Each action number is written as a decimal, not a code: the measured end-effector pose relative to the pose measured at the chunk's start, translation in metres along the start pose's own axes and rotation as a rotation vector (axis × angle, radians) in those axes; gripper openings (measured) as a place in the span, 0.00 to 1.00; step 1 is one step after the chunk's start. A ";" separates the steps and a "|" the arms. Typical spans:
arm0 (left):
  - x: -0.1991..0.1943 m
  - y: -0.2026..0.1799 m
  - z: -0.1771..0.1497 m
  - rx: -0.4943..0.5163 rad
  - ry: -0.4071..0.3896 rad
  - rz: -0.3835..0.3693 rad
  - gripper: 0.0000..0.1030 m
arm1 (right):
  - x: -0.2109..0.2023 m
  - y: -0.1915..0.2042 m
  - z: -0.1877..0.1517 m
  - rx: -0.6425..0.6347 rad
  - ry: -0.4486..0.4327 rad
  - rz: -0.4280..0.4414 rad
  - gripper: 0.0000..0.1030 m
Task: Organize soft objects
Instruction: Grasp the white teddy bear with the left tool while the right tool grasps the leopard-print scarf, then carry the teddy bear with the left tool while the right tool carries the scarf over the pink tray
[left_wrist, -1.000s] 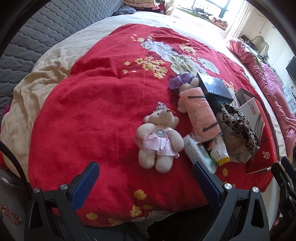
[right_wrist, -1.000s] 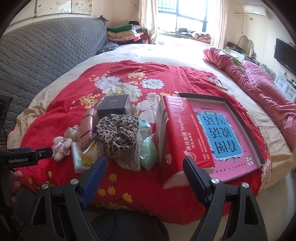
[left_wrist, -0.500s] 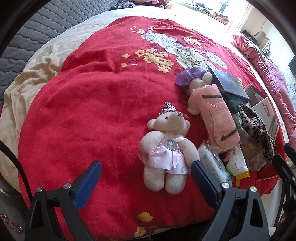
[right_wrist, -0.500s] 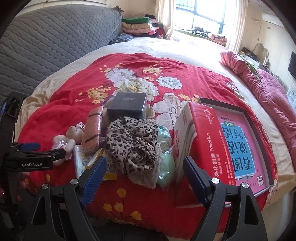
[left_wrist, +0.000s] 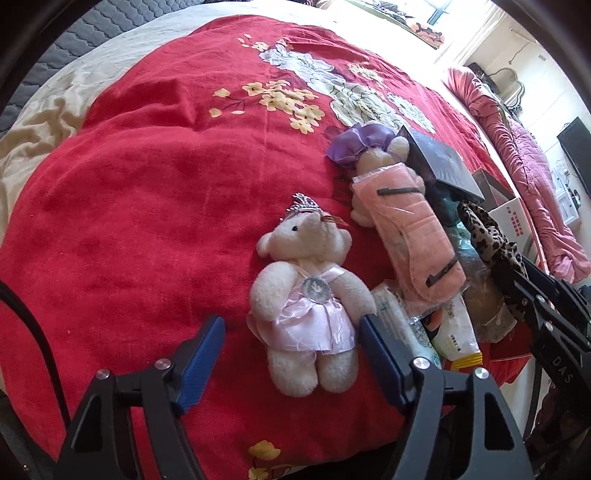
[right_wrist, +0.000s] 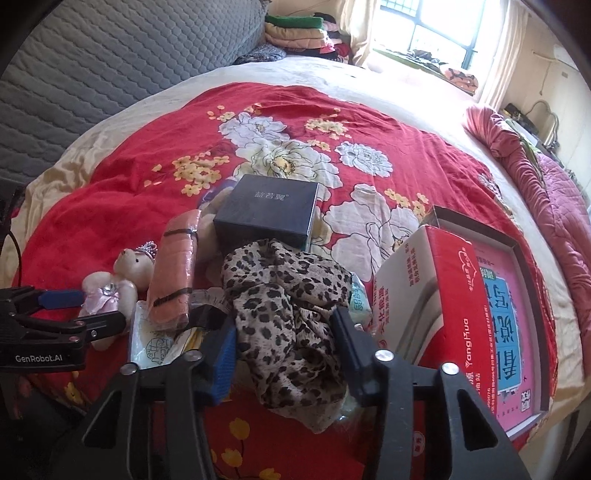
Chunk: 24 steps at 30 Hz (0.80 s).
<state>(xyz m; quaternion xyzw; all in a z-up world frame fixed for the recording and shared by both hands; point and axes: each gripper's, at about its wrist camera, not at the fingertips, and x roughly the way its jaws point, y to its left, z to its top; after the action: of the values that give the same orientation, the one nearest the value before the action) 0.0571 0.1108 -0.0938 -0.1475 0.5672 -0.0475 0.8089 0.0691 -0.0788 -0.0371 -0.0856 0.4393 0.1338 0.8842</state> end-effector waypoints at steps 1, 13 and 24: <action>0.001 -0.001 0.001 0.001 0.000 -0.012 0.63 | -0.002 -0.001 -0.001 0.005 -0.009 0.008 0.35; -0.007 -0.006 0.005 0.002 -0.041 -0.107 0.29 | -0.032 -0.023 -0.007 0.111 -0.098 0.093 0.15; -0.063 -0.034 -0.001 0.095 -0.146 -0.063 0.29 | -0.063 -0.034 -0.010 0.182 -0.145 0.143 0.15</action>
<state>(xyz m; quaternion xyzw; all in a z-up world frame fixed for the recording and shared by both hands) 0.0373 0.0933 -0.0274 -0.1299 0.4988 -0.0887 0.8523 0.0360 -0.1237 0.0087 0.0362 0.3893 0.1619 0.9061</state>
